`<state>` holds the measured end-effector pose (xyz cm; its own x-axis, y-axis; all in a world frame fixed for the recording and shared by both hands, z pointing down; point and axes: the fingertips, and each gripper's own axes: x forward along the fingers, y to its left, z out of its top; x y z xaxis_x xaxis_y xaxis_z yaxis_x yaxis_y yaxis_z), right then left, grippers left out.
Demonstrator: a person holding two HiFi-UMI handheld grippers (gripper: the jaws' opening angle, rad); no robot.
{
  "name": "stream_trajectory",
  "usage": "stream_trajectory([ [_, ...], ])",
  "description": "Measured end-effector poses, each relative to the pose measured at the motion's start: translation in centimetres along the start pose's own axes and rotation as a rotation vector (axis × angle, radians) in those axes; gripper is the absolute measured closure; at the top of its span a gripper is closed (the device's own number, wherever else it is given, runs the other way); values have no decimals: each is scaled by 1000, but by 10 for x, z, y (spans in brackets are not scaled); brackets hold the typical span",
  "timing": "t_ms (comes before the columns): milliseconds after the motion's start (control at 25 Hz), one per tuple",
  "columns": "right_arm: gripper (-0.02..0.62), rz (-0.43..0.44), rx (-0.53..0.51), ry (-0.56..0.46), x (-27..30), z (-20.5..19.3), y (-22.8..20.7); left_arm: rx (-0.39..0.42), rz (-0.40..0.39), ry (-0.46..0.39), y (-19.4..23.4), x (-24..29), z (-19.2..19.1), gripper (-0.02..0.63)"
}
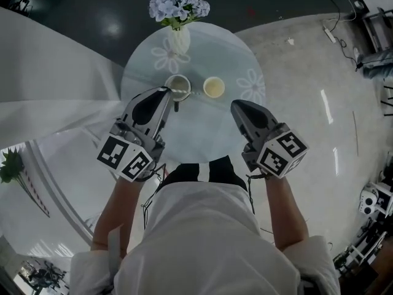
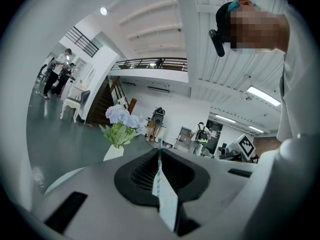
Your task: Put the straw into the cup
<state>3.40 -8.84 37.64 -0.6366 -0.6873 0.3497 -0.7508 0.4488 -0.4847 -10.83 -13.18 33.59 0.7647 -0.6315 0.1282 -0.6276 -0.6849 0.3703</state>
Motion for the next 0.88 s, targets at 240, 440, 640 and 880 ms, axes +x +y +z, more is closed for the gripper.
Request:
stream_trajectory([
  [240, 575, 49, 8, 40, 12, 1, -34, -16, 53, 33, 9, 32, -19, 569],
  [440, 575, 77, 34, 72, 19, -3, -62, -43, 96, 64, 15, 55, -39, 569],
  [640, 575, 90, 50, 95, 25, -11, -89, -59, 124, 98, 21, 75, -59, 569],
  [880, 575, 76, 83, 118, 32, -24, -117, -79, 142, 136, 30, 94, -83, 569],
])
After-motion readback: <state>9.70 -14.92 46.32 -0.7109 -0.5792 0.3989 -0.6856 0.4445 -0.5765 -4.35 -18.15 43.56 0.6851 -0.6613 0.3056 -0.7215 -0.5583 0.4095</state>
